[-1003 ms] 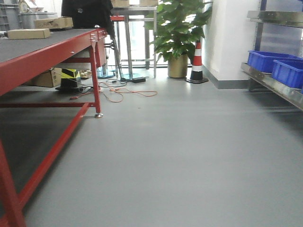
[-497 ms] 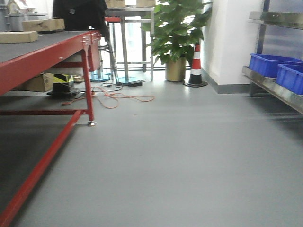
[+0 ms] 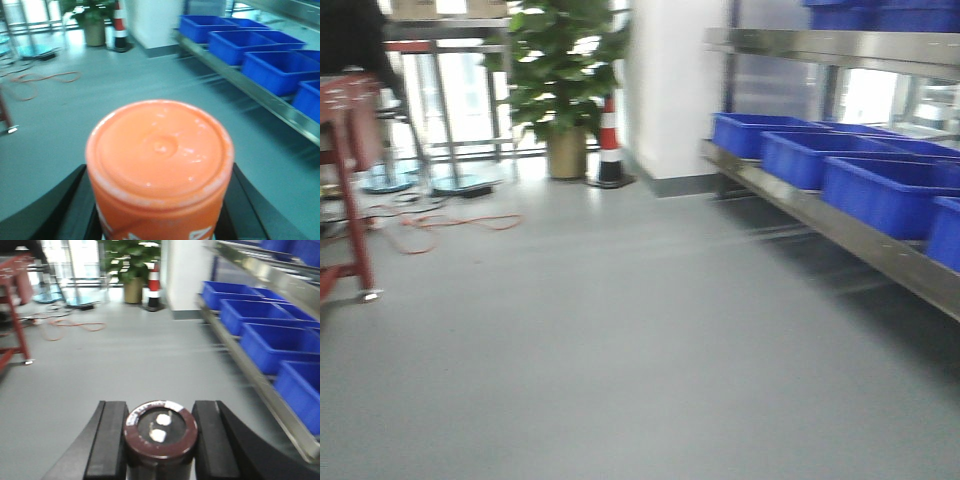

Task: Place cylindrical capacitor in blue bin on shelf
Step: 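Drive the base up to the steel shelf of blue bins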

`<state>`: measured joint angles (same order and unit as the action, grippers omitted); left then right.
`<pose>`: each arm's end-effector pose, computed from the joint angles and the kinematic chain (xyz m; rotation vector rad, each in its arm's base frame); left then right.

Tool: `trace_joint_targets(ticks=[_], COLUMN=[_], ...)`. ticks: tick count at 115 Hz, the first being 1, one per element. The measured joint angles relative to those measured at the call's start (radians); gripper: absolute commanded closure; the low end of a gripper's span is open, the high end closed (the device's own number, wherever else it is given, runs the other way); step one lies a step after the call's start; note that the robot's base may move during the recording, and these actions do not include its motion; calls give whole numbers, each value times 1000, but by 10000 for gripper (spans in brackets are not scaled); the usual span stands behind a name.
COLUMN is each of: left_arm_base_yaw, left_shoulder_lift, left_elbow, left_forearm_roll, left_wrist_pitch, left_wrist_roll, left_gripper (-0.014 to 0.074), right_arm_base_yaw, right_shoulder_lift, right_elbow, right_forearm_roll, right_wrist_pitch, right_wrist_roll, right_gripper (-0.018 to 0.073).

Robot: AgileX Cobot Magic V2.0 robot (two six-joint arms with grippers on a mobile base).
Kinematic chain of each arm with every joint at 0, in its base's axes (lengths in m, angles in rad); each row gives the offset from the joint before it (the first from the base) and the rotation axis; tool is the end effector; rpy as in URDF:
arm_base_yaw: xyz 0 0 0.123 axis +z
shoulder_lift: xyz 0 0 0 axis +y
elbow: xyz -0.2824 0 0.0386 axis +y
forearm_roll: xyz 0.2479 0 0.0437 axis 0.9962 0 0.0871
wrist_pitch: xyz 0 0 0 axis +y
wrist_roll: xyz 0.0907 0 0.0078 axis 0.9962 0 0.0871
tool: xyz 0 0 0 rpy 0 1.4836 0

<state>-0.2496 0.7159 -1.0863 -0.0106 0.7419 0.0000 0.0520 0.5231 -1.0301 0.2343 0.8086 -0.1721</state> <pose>0.1112 -0.0290 0.4423 0.2292 1.8450 -0.1855 0.0572 0.0183 0.4381 -0.1758 1.7632 0.1807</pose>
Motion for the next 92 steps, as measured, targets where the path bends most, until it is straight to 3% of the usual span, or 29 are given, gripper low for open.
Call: trace_joint_targets(ticks=[92], left_arm_base_yaw=[0], left_shoulder_lift=[0], left_elbow=[0], left_forearm_roll=[0], left_wrist_pitch=[0], left_wrist_roll=[0], left_gripper=[707], right_arm_base_yaw=[0], right_shoulder_lift=[0], right_elbow=[0], right_forearm_roll=[0], right_wrist_pitch=[0], right_wrist_roll=[0], right_gripper=[721])
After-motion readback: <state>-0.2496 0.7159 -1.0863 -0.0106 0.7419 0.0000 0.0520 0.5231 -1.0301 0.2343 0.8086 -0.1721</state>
